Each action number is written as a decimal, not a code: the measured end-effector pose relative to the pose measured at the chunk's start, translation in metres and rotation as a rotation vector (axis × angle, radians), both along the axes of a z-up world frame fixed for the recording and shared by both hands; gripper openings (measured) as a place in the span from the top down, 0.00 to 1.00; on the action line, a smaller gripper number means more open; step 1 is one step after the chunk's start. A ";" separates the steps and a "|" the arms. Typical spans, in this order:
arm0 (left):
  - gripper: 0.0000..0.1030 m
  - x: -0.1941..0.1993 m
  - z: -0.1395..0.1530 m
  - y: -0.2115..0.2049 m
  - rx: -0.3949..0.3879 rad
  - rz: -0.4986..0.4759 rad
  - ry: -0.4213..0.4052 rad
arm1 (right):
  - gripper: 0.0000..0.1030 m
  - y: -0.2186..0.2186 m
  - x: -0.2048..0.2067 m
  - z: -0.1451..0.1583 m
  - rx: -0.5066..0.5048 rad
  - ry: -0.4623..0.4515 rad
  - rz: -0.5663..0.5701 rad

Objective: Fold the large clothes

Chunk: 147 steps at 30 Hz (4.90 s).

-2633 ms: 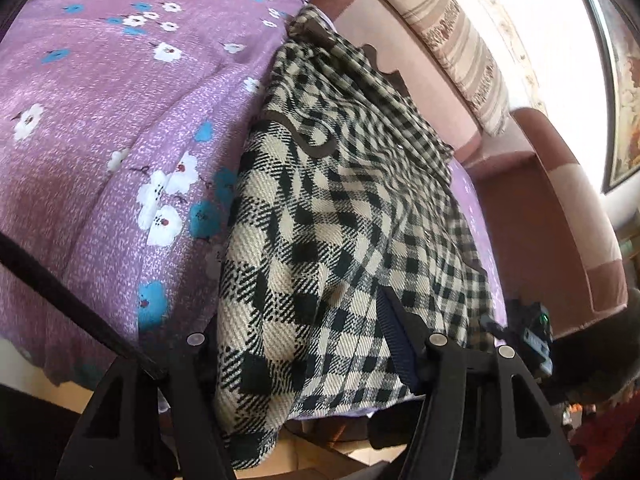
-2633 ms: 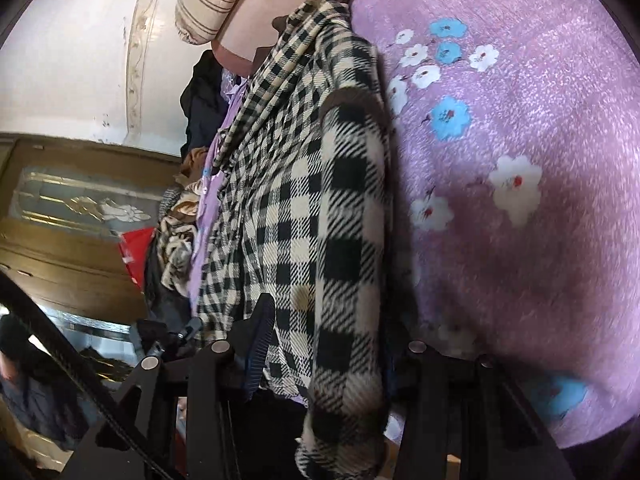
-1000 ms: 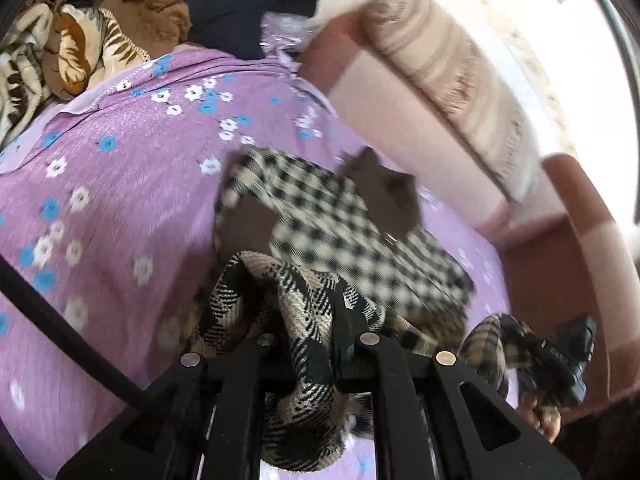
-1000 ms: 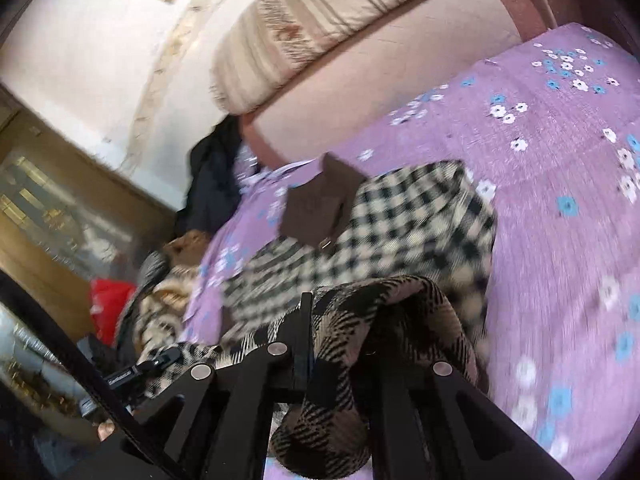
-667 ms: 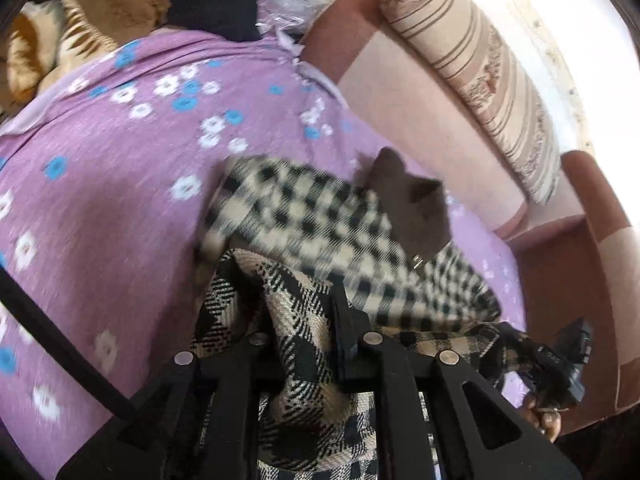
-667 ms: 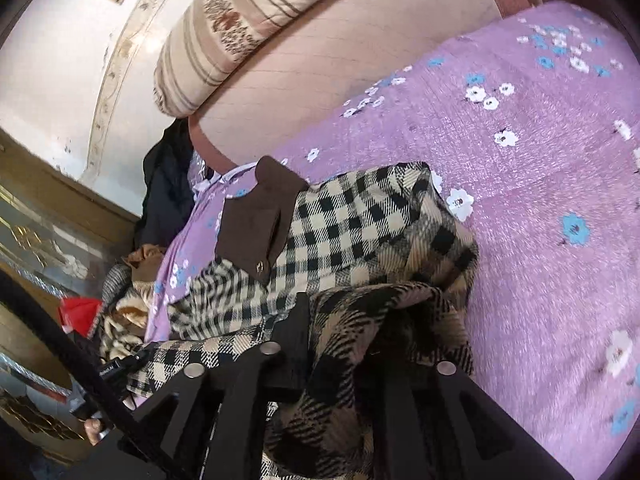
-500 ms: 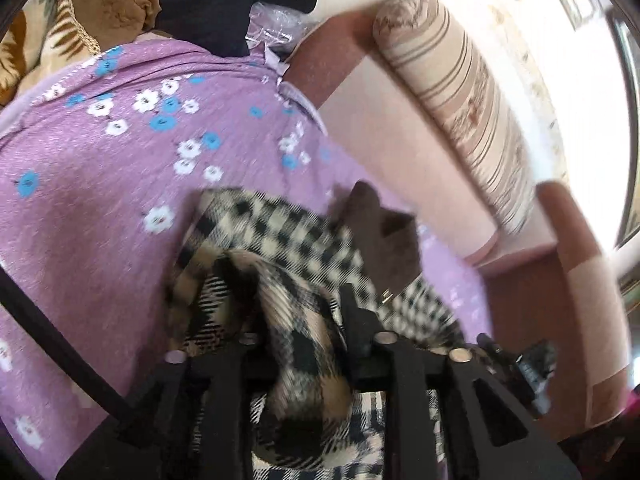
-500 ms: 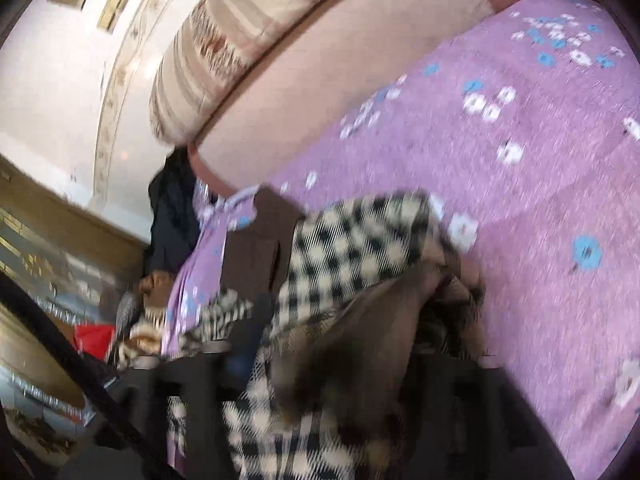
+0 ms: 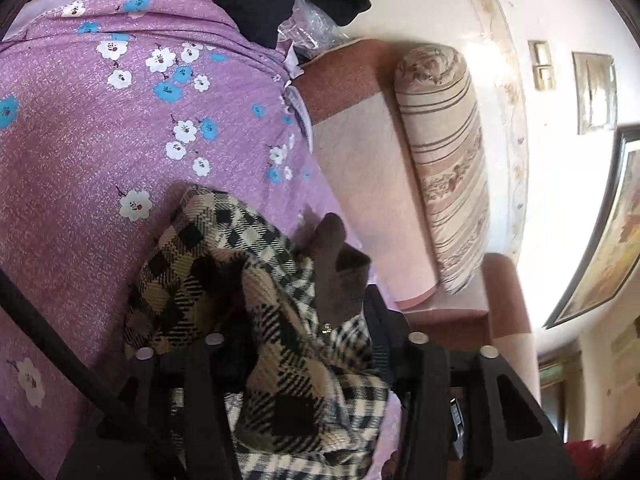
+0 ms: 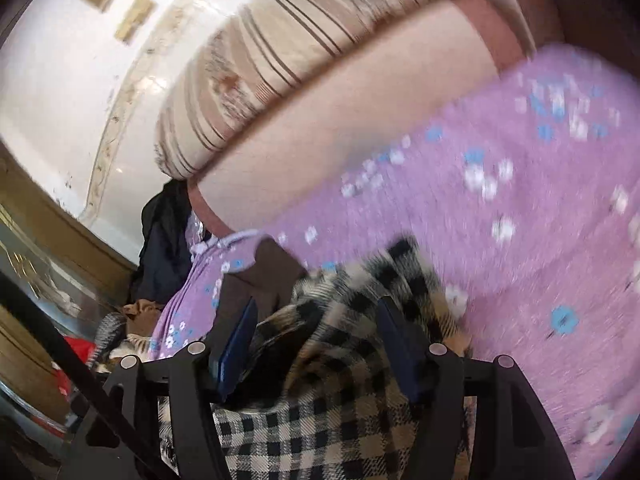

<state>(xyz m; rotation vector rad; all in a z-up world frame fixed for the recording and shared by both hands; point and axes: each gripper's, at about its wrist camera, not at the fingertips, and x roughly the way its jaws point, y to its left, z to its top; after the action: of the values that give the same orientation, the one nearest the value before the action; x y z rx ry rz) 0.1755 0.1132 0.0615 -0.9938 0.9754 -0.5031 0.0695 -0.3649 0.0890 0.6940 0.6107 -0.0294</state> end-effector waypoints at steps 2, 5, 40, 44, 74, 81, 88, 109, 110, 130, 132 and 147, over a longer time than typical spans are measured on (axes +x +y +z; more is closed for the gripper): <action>0.46 -0.003 0.008 0.000 0.027 -0.014 -0.003 | 0.36 0.011 -0.010 0.019 -0.088 -0.046 -0.017; 0.34 -0.012 0.025 -0.002 0.127 -0.028 -0.025 | 0.36 0.043 -0.022 0.041 -0.196 -0.087 0.042; 0.21 -0.082 -0.016 -0.014 0.678 -0.311 -0.063 | 0.54 0.178 0.061 0.017 -0.407 0.267 0.312; 0.22 -0.092 -0.027 -0.023 0.709 -0.367 -0.042 | 0.52 0.117 -0.020 0.009 -0.411 0.281 0.208; 0.89 -0.120 -0.017 -0.013 0.702 -0.371 -0.040 | 0.85 0.083 -0.167 -0.061 -0.279 0.327 0.279; 0.91 -0.141 0.014 0.020 0.564 -0.354 -0.099 | 0.92 0.042 -0.199 -0.031 -0.073 0.204 0.230; 0.90 -0.152 -0.025 0.006 0.725 -0.413 0.015 | 0.92 0.056 -0.210 -0.075 -0.079 0.348 0.247; 0.48 -0.125 0.034 0.028 0.740 -0.243 -0.174 | 0.41 0.081 -0.122 0.016 -0.490 0.201 0.195; 0.48 -0.117 0.031 0.021 0.746 -0.243 -0.170 | 0.41 0.084 -0.104 0.014 -0.489 0.213 0.210; 0.92 -0.020 -0.001 -0.027 0.752 -0.265 -0.133 | 0.96 0.012 -0.026 -0.020 -0.396 0.333 0.003; 0.92 -0.017 0.000 -0.027 0.744 -0.247 -0.133 | 0.96 -0.004 -0.028 -0.024 -0.341 0.337 -0.041; 0.49 -0.016 0.009 -0.007 0.740 -0.146 -0.110 | 0.57 -0.029 -0.040 -0.045 -0.278 0.375 -0.096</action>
<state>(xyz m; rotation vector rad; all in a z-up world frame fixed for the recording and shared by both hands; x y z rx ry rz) 0.1591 0.1062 0.0706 -0.2305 1.0257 -0.2712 0.0297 -0.3934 0.0441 0.4481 0.9120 -0.3341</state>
